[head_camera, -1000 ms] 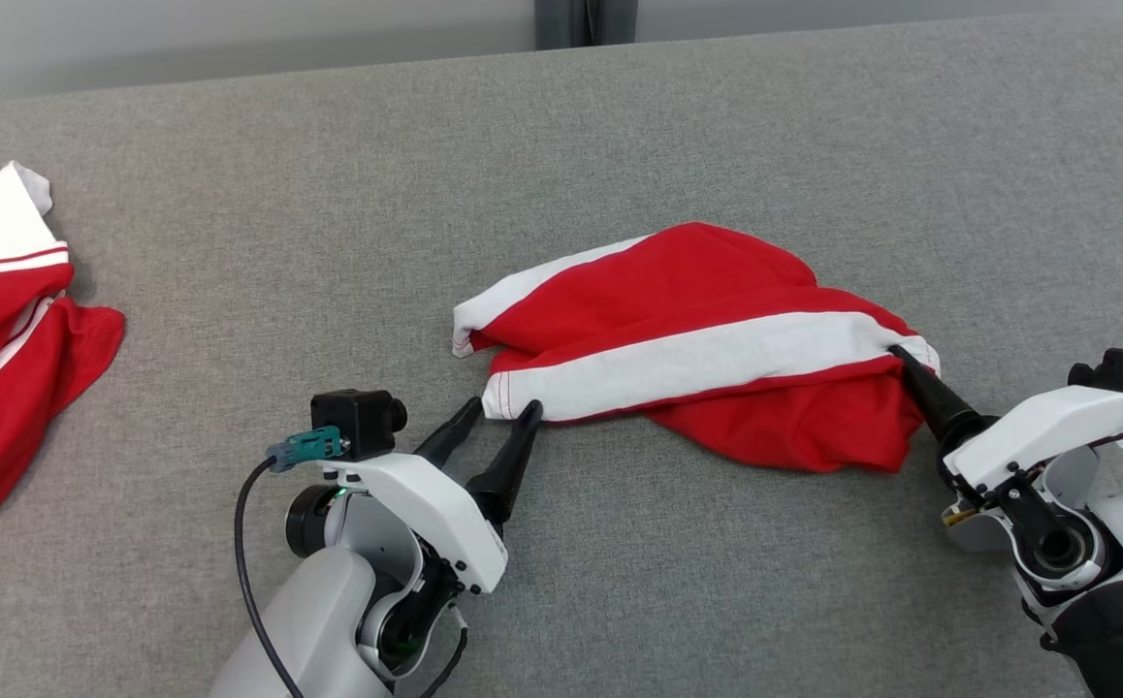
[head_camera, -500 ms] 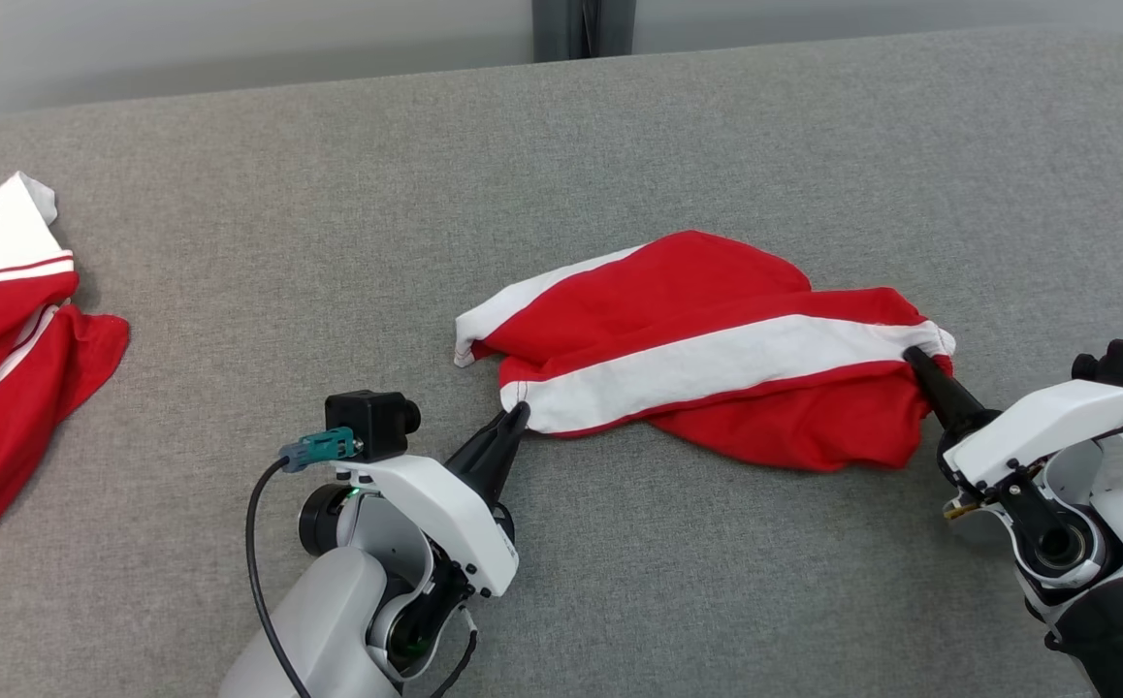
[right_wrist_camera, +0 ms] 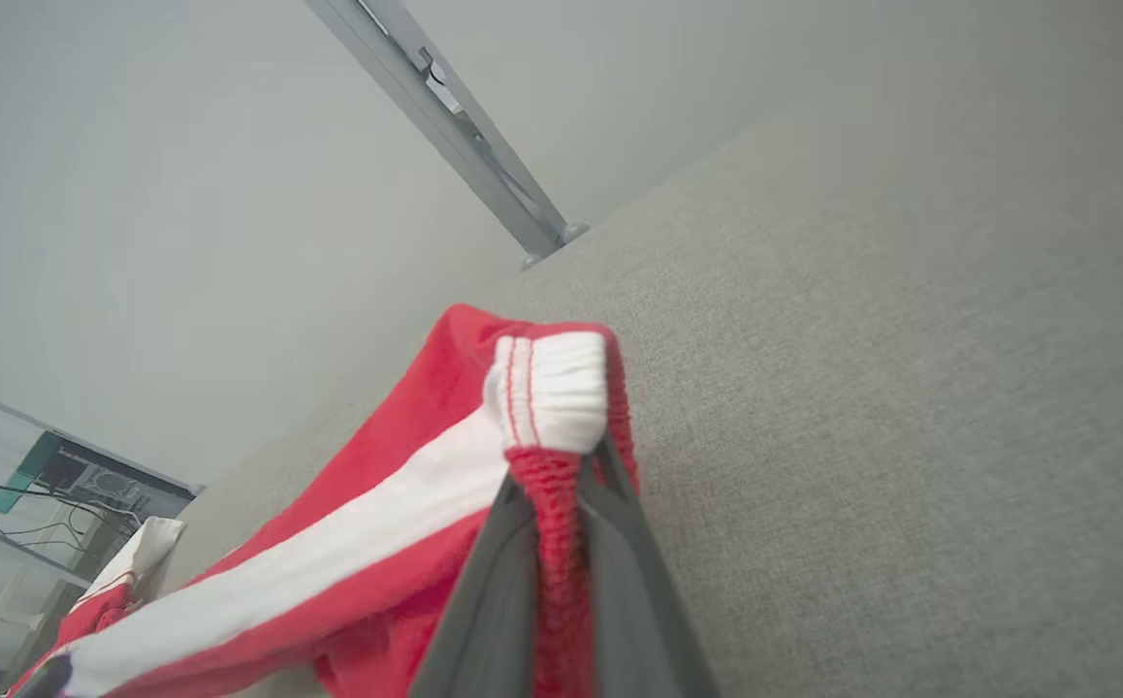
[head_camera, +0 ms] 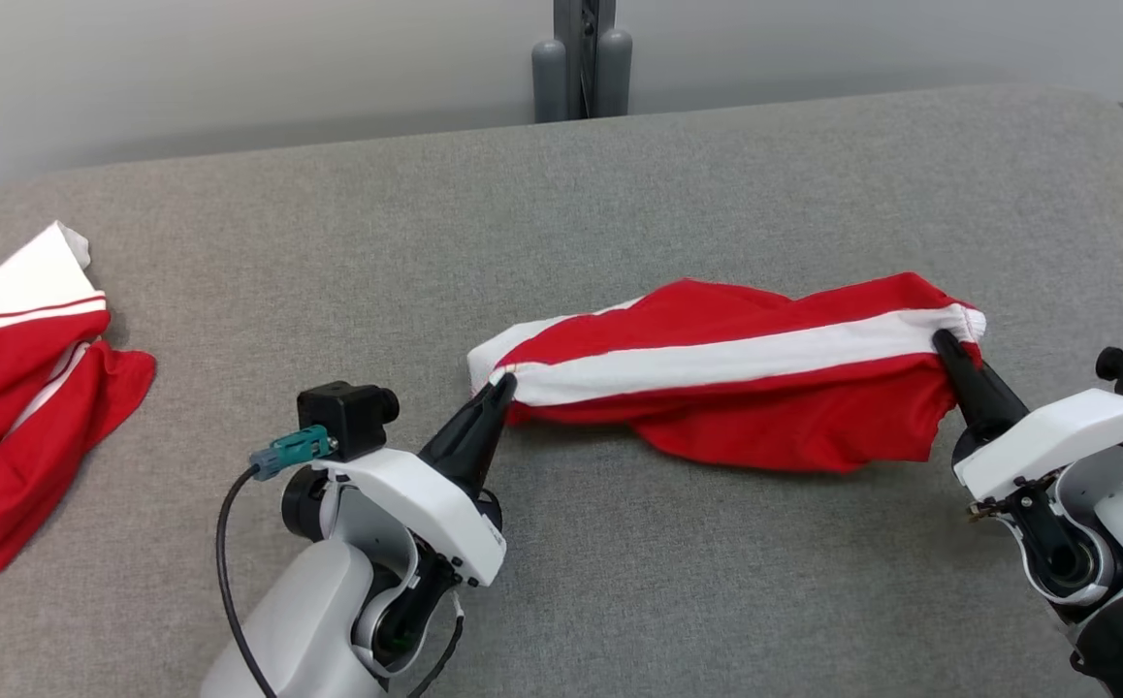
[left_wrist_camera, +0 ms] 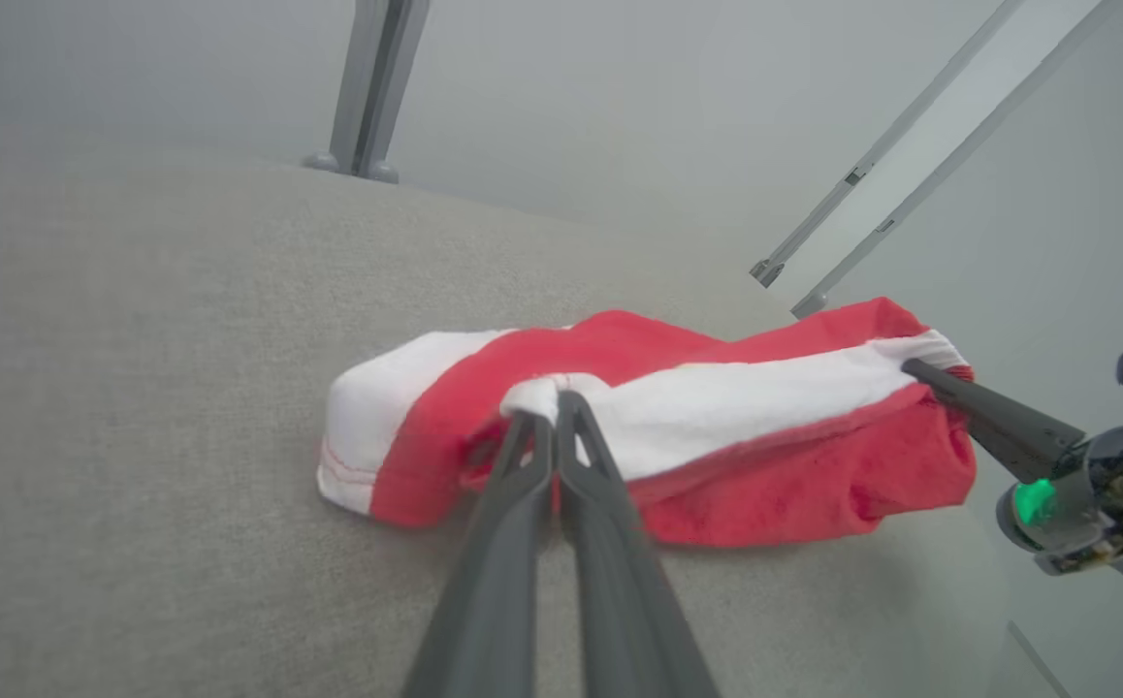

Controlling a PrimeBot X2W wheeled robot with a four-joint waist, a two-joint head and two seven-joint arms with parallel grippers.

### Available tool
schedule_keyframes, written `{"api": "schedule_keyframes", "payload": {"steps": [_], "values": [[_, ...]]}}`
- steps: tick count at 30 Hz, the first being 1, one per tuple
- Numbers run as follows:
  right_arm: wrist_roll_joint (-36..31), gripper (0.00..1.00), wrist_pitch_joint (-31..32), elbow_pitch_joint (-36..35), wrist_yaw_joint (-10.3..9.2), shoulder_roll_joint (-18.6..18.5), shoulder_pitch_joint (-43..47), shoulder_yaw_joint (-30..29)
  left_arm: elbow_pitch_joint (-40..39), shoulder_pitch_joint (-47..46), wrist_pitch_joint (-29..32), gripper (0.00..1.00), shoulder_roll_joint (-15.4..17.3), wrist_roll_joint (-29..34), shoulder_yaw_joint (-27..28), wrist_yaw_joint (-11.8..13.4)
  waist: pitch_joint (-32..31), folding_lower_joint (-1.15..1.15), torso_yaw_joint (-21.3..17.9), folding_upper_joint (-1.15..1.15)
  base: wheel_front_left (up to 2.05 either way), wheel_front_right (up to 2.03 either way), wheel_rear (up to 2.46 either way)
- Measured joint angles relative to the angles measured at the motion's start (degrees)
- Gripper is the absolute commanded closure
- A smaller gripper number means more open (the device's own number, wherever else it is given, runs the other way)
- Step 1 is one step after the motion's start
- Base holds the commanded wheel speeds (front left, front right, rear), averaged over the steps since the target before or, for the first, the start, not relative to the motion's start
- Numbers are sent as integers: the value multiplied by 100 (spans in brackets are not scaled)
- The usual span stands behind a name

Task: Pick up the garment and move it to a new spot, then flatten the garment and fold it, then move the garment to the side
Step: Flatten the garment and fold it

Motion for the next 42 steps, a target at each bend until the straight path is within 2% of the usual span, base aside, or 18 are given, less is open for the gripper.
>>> {"api": "schedule_keyframes", "payload": {"steps": [3,10,17,22,32,37,42], "values": [[-297,100,-247,-160,0,-169,-74,193,-398,-4,-111,100,140,114,49,42,-235,0,16,0,0,0,0],[-590,100,-291,-531,0,-325,-294,400,-1263,-152,97,100,620,310,148,204,-697,0,52,0,0,0,0],[-730,100,-31,-1049,0,-519,-483,400,-2015,-571,538,100,1085,377,361,331,-1069,0,71,0,0,0,0],[-827,100,125,-1265,0,-583,-573,265,-2235,-731,767,100,1256,324,457,369,-1099,0,38,0,0,0,0],[-893,100,439,-1354,0,-452,-1206,-1,-2002,-1569,1053,100,1418,178,553,210,-697,0,21,0,0,0,0],[-901,100,494,-1204,0,-369,-2002,-94,-1345,-2593,1200,100,1330,-107,621,36,-155,0,43,0,0,0,0],[-957,100,356,-921,0,-216,-3156,-47,-520,-3970,1151,100,1407,-64,475,-53,550,0,62,0,0,0,0]]}}
